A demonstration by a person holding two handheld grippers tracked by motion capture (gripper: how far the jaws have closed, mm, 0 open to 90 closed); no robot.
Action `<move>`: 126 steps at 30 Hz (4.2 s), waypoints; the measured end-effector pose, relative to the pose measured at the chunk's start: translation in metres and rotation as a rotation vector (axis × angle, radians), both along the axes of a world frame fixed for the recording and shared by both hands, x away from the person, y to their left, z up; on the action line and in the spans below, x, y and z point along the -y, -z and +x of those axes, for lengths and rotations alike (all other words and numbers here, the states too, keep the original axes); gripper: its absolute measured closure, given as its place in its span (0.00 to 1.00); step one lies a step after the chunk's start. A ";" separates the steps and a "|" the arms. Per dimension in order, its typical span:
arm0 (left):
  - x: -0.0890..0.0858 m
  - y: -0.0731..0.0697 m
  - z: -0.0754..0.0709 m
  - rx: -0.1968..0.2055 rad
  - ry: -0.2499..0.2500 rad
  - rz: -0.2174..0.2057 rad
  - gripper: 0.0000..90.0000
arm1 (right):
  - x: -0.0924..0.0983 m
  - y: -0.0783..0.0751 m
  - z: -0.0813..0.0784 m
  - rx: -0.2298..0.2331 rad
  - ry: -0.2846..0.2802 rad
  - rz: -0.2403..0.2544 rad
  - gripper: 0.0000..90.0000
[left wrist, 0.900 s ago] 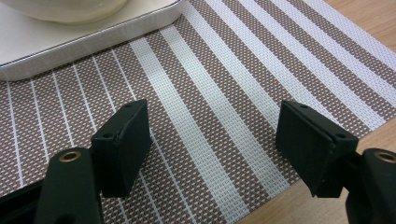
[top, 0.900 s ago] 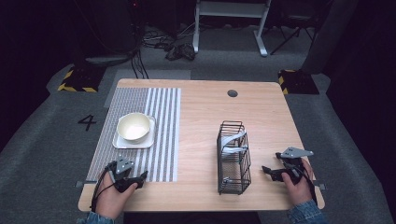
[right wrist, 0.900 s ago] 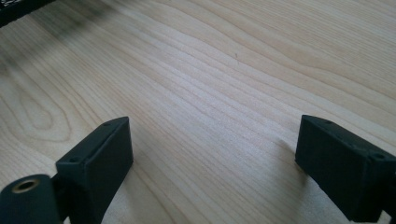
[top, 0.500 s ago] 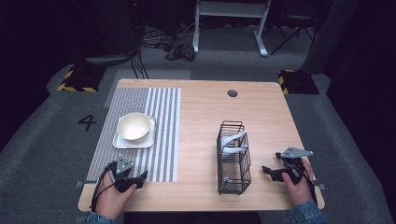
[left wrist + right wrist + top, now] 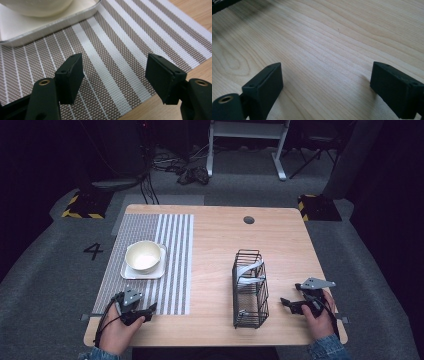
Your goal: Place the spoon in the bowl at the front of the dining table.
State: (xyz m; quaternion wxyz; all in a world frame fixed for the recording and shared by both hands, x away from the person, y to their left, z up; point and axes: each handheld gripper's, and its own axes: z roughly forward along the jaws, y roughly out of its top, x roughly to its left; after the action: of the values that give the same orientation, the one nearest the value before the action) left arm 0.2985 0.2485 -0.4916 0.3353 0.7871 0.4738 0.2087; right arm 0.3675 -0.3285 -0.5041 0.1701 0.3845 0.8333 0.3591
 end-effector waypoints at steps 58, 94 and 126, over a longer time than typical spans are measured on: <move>0.063 -0.100 0.001 0.310 0.215 -0.192 0.43 | 0.000 0.000 0.000 0.002 0.003 0.000 0.12; 0.178 -0.124 -0.003 0.330 0.492 -0.241 0.42 | 0.000 0.000 0.000 0.001 0.001 -0.001 0.12; 0.219 -0.106 -0.024 0.195 0.681 -0.265 0.55 | 0.000 0.000 0.000 0.000 0.003 0.001 0.12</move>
State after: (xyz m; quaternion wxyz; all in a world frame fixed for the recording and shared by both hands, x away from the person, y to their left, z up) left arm 0.2744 0.0297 -0.3855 0.5278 0.8258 0.1737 0.0965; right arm 0.3672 -0.3283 -0.5042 0.1706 0.3859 0.8324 0.3593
